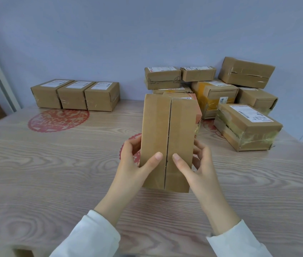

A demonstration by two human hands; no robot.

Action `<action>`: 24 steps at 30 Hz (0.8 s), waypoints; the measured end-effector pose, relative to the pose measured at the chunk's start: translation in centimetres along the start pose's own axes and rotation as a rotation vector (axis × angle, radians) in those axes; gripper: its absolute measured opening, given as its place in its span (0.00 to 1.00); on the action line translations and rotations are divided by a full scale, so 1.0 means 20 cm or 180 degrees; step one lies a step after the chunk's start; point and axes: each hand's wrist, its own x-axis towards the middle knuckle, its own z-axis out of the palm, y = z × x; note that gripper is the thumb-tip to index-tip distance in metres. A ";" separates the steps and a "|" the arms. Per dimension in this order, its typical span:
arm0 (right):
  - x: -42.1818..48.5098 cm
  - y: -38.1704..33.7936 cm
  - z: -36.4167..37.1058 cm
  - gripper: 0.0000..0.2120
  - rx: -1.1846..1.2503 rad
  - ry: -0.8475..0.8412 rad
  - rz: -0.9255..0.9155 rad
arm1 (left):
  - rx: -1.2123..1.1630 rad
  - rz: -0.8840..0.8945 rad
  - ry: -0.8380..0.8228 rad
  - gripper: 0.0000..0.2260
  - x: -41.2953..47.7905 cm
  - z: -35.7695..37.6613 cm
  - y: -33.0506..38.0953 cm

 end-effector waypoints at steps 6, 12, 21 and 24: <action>0.01 0.00 0.00 0.30 -0.0281 0.0024 -0.0133 | -0.0081 -0.0070 -0.0034 0.22 0.00 0.02 -0.01; -0.01 0.02 0.00 0.26 -0.0311 -0.0142 -0.0277 | -0.0189 0.0049 -0.0073 0.32 0.00 0.01 0.02; 0.02 -0.03 0.02 0.26 -0.0113 -0.0035 -0.0390 | -0.0200 0.0162 -0.0241 0.25 0.01 0.02 0.02; 0.01 -0.03 0.01 0.26 -0.0138 -0.0106 -0.0411 | -0.0269 0.0171 -0.0180 0.21 0.01 0.01 0.02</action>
